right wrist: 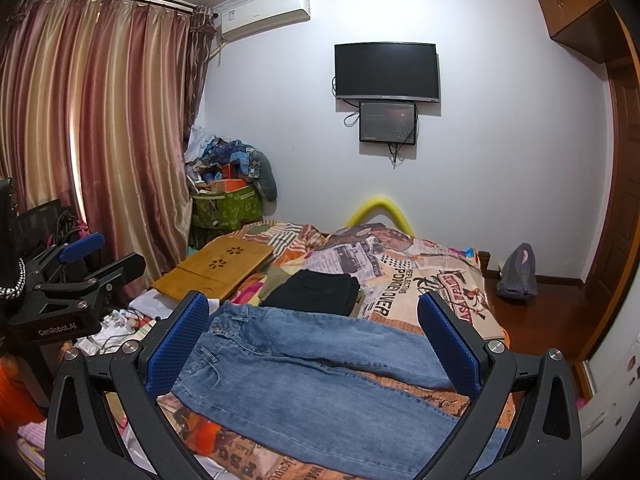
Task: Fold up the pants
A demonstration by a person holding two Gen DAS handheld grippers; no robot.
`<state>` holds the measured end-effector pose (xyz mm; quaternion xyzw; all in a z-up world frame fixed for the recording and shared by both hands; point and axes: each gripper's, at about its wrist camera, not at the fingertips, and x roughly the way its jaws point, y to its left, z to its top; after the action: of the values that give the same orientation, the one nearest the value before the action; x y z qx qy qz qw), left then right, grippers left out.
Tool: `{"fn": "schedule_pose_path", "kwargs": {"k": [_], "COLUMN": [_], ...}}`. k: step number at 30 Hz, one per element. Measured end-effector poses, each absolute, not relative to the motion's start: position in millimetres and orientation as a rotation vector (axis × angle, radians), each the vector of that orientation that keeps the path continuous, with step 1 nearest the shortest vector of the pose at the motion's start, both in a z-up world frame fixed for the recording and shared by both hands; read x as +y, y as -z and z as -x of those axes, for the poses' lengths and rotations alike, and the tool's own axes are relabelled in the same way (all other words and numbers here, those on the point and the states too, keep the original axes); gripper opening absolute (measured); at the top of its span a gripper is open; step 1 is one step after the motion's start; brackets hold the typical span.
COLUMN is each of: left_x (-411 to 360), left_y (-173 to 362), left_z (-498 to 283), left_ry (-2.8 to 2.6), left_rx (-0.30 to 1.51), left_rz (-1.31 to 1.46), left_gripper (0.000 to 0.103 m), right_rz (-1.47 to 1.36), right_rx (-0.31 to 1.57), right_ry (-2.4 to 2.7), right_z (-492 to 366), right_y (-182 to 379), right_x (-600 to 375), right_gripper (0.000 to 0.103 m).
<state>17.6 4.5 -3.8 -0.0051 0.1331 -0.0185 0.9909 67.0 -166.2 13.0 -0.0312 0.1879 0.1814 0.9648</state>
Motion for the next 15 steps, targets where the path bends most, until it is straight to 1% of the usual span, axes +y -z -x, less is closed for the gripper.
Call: {"fn": "schedule_pose_path", "kwargs": {"k": [15], "left_x": [7.6], "left_y": [6.0], "left_z": [-23.8], "left_ry": [0.076], "left_rx": [0.270], "left_rz": [0.018], "left_gripper": [0.103], "right_rz": [0.038], "right_rx": [0.410], "right_ry": [-0.360], "right_z": [-77.1], "right_y": [-1.4], "right_x": [-170.2], "right_gripper": [0.103]}}
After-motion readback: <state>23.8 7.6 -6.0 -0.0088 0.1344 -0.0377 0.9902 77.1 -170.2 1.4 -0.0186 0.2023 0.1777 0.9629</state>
